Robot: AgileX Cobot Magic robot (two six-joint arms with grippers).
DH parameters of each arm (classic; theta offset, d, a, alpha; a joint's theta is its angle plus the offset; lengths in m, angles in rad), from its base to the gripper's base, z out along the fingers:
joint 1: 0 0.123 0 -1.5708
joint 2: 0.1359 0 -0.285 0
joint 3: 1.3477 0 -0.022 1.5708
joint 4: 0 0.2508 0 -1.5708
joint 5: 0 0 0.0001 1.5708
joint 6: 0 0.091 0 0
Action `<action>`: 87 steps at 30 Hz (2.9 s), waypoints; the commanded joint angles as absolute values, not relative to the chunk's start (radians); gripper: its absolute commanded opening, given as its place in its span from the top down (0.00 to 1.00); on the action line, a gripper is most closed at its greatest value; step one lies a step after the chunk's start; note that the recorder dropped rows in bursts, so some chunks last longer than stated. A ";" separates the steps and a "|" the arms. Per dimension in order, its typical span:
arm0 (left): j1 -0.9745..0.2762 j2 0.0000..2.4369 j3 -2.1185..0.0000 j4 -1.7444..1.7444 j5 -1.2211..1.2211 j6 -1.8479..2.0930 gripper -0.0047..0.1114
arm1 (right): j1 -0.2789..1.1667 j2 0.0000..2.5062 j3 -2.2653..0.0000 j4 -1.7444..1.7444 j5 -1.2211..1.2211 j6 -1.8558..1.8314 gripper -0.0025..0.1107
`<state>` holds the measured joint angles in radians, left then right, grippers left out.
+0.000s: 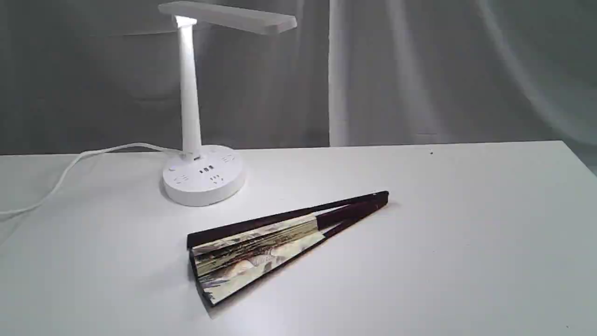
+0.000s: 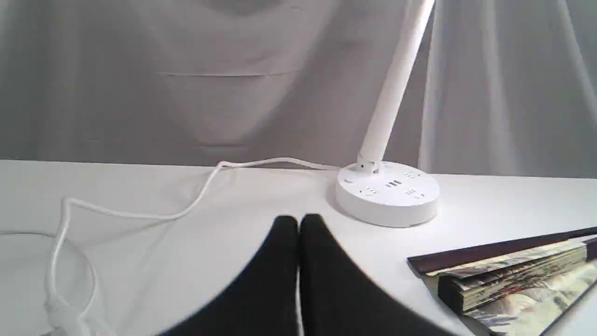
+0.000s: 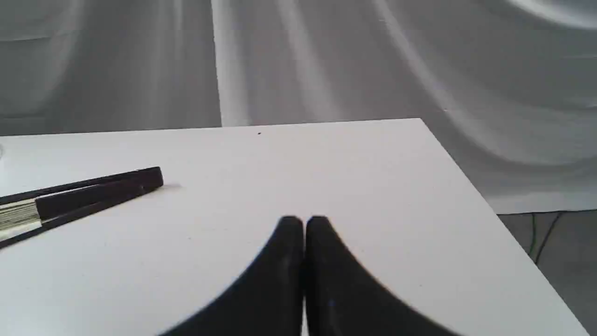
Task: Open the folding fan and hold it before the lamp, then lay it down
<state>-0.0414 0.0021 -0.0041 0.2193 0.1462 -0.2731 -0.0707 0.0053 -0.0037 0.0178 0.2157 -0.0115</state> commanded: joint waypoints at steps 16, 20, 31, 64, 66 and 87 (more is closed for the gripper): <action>-0.040 0.000 0.000 0.219 0.131 -0.280 0.96 | -0.069 0.000 0.000 0.023 0.189 -0.013 0.98; -0.040 0.000 0.000 0.219 0.129 -0.288 0.96 | -0.069 0.000 0.000 0.036 0.149 -0.013 0.98; -0.040 0.000 0.000 0.219 0.130 -0.406 0.96 | -0.069 0.000 0.000 0.114 0.085 -0.013 0.98; -0.040 0.000 -0.459 0.110 0.648 -0.490 0.96 | -0.069 0.194 -0.276 0.039 0.327 -0.017 0.98; -0.040 0.000 -0.476 0.110 0.685 -0.490 0.96 | -0.069 0.263 -0.305 0.039 0.340 -0.017 0.98; -0.040 0.595 -0.550 -0.163 0.681 -0.211 0.96 | -0.069 0.815 -0.515 0.047 0.366 -0.017 0.98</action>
<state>-0.0414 0.5515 -0.5400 -0.1264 0.7026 -0.2342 -0.0707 0.7830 -0.5085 0.0506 0.3660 -0.0115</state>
